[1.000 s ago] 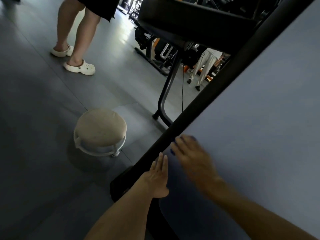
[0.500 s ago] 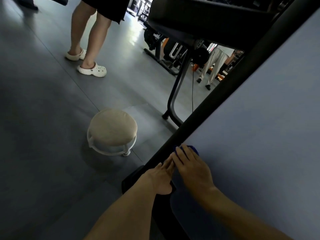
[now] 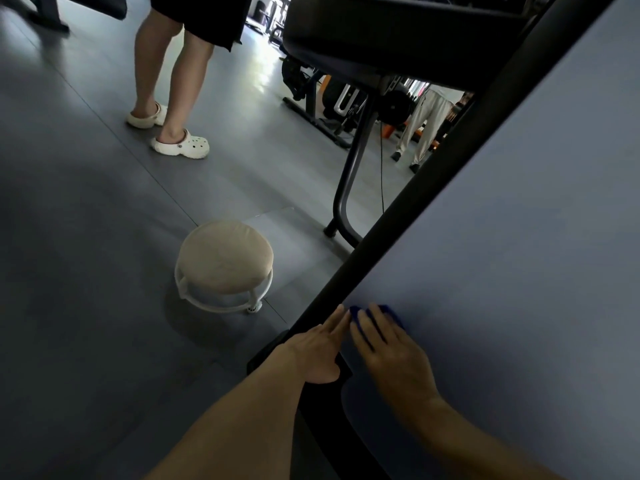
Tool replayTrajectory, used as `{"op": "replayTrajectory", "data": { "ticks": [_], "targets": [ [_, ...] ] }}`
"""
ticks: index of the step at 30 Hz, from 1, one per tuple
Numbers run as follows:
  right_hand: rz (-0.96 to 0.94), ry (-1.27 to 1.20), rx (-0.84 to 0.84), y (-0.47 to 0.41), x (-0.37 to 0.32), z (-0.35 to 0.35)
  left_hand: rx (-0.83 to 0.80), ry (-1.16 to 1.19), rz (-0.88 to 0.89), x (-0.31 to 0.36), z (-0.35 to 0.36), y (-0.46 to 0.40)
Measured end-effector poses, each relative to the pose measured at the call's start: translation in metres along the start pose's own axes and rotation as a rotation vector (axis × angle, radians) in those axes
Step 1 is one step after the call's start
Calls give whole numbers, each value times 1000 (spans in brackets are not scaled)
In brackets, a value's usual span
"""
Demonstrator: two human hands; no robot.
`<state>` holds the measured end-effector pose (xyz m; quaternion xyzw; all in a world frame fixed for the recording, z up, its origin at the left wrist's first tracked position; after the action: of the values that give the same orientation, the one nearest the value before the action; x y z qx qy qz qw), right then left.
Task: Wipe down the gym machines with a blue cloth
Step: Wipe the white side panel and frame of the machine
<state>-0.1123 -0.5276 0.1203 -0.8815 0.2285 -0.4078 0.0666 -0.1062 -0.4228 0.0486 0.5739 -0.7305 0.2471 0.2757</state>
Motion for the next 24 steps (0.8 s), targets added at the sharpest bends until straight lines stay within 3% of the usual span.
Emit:
{"op": "replayTrajectory", "data": {
  "ticks": [2,7,10,13,18,21,24],
  "targets": [
    [-1,-41,-49,-3,-1,-7,-9,0,9,3,0,3],
    [273,-6,173,-23,84,-85,-23,-15,31,5,0,9],
    [366,47,183,-24,111,-113,-34,-40,37,7,-2,10],
    [308,10,201,-9,85,-84,-40,-43,23,7,-2,10],
    [-11,-74,8,27,-13,-10,-51,-41,-11,3,-1,8],
    [44,-99,23,21,1,-26,-68,-49,-18,1,-1,11],
    [248,-36,176,17,60,-79,-88,-48,0,3,1,14]
  ]
}}
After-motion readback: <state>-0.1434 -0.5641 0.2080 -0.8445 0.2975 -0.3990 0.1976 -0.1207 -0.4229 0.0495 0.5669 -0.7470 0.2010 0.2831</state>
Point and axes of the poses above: each hand's wrist, its own y-axis away from the middle knuckle, its own z-axis out of the palm, x = y × z, the point moved 7 cm from there along -y, towards the middle knuckle, and after that the axes turned 12 degrees about x, right-handed, at the moved point
